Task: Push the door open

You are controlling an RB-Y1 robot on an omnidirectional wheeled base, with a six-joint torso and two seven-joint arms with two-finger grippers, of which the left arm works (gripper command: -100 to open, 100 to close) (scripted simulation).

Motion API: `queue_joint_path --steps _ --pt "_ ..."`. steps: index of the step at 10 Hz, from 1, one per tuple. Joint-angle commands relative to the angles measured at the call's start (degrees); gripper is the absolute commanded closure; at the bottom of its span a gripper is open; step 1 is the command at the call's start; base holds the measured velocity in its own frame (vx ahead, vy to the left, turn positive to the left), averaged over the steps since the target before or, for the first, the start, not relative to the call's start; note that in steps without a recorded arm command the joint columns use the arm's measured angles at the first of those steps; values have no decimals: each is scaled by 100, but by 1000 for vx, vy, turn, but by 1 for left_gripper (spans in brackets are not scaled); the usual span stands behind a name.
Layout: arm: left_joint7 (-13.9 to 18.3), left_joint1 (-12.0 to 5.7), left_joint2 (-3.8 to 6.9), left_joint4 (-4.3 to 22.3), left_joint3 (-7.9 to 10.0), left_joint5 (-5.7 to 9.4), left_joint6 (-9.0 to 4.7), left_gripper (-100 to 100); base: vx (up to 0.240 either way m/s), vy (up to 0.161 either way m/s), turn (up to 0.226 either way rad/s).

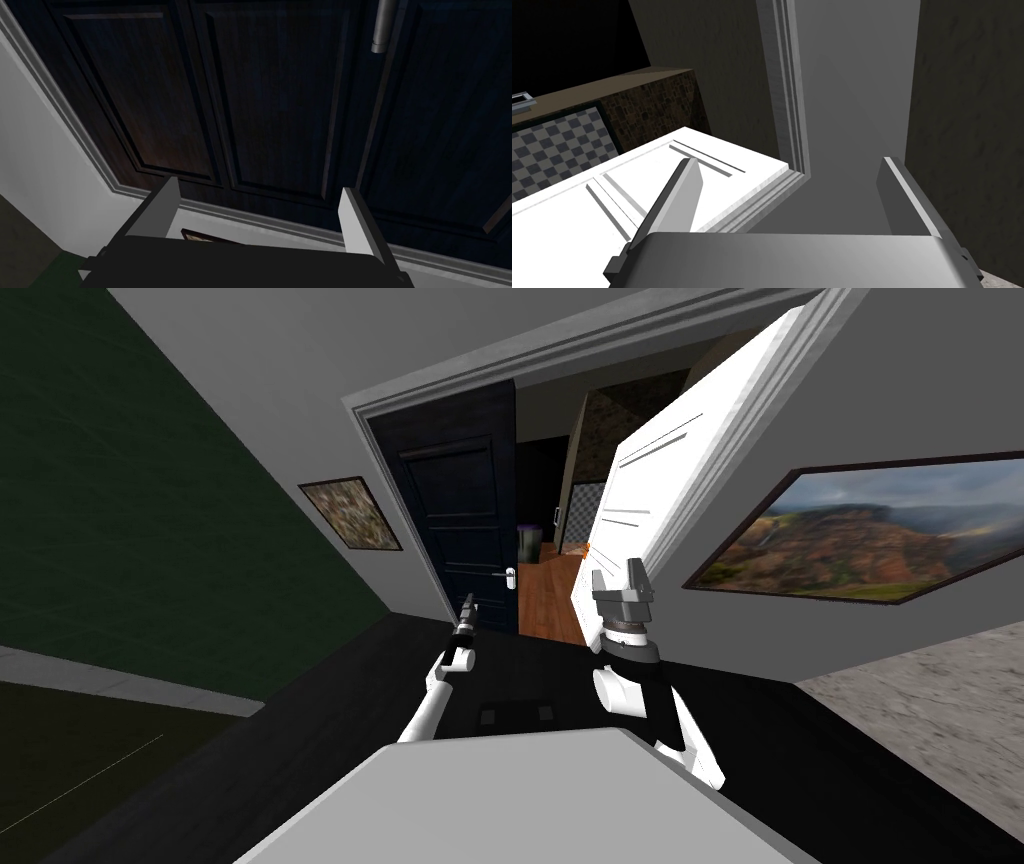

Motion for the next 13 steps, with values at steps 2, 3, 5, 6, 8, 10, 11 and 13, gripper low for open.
queue_joint_path --steps 2,3,5,6,8,10,11,13 --pt "-50 -219 -49 369 -50 91 4 -100 97 24 -40" --pt "-66 -303 -66 513 -68 125 2 -100 95 20 -44" --pt "-98 -467 -102 795 -105 193 -1 -100 92 12 -38" --pt "-113 -544 -123 925 -122 224 -3 -100 100 26 -36" --pt "-142 -696 -166 1186 -156 286 -6 -100 90 29 -38" --pt "-172 -846 -210 1442 -190 347 -10 -100 90 24 -34" --pt "-184 -911 -235 1554 -205 374 -11 -100 94 17 -33" --pt "-210 -1042 -284 1779 -234 428 -14 -100 81 21 -30"
